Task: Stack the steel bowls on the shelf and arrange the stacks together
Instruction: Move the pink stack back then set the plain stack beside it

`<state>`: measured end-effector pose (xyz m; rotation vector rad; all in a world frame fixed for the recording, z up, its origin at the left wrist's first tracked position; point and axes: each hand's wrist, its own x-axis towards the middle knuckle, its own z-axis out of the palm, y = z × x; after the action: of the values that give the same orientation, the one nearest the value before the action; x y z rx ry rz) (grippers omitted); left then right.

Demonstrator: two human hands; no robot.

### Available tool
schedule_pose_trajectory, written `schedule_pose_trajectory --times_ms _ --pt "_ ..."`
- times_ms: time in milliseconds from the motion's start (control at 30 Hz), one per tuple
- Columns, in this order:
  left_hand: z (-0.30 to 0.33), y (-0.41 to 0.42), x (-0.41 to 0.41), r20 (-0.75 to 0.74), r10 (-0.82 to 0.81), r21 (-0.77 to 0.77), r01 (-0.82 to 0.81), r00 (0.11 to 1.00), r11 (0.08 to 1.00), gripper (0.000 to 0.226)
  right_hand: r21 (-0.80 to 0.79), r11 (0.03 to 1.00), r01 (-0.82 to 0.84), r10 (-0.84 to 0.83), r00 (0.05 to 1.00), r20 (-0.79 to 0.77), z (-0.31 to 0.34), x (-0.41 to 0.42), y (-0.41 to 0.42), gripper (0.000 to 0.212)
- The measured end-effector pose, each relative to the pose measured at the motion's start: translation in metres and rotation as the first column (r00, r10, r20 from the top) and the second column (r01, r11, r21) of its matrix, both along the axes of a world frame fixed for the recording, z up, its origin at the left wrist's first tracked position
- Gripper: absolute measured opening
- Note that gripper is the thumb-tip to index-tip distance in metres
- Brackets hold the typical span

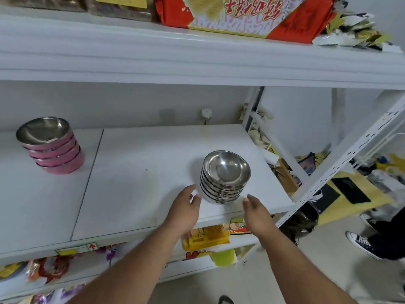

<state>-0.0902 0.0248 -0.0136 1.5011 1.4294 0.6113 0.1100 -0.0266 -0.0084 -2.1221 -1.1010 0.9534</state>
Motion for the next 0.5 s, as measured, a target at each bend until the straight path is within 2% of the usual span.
schedule_pose_trajectory --times_ms 100,233,300,367,500 --pt "-0.001 0.017 0.013 0.187 0.171 -0.162 -0.142 0.967 0.977 0.049 -0.009 0.987 0.160 -0.156 0.946 -0.283 -0.001 0.012 0.021 0.051" --pt "-0.001 0.032 0.033 0.334 0.363 -0.351 -0.242 0.870 0.904 0.055 -0.034 0.977 0.210 -0.193 0.810 -0.554 0.001 0.028 0.049 0.043" --pt "-0.002 0.034 0.041 0.404 0.424 -0.409 -0.254 0.811 0.876 0.055 -0.024 0.983 0.180 -0.155 0.765 -0.626 -0.001 0.032 0.061 0.034" --pt "-0.001 0.033 0.048 0.482 0.423 -0.426 -0.217 0.768 0.879 0.048 -0.013 0.988 0.156 -0.126 0.742 -0.659 -0.006 0.037 0.070 0.034" --pt "0.008 0.026 0.062 0.498 0.440 -0.404 -0.249 0.748 0.880 0.041 0.000 0.993 0.121 -0.087 0.714 -0.694 -0.005 0.042 0.074 0.027"
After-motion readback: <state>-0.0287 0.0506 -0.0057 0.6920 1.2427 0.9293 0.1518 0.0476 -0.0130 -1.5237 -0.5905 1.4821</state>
